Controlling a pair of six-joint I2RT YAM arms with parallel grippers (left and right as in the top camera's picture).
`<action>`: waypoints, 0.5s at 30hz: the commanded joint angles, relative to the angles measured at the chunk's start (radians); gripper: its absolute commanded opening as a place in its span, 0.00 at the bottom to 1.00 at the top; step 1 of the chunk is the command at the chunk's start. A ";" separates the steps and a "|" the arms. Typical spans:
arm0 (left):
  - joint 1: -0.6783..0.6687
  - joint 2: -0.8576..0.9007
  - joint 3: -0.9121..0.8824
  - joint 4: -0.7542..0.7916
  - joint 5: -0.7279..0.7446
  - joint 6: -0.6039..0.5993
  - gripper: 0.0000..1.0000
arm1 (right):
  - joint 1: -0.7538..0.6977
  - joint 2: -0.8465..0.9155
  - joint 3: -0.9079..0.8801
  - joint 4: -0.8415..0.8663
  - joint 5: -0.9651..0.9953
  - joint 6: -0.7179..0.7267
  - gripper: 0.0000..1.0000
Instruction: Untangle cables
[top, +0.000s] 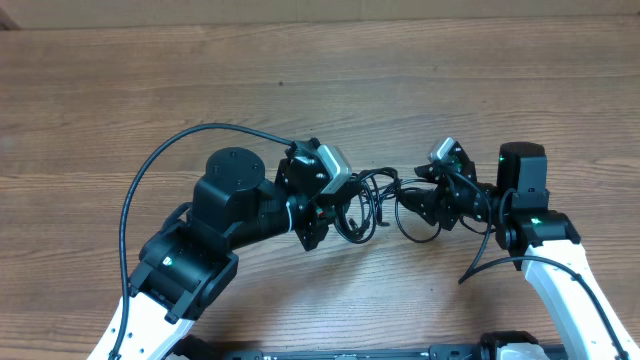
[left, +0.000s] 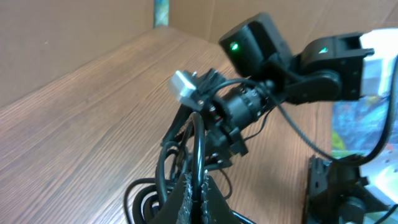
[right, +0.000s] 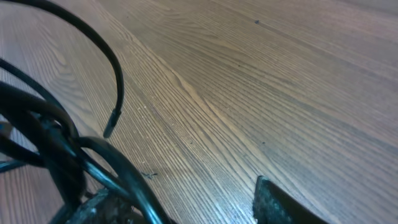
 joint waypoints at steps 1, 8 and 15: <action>0.003 -0.019 0.035 0.034 0.086 -0.039 0.04 | 0.005 0.001 0.019 0.002 -0.020 0.000 0.47; 0.003 -0.006 0.035 0.026 0.089 -0.058 0.04 | 0.005 0.001 0.019 0.000 -0.087 0.031 0.04; 0.003 0.043 0.035 0.005 0.090 -0.101 0.04 | 0.004 0.001 0.019 0.039 -0.100 0.255 0.04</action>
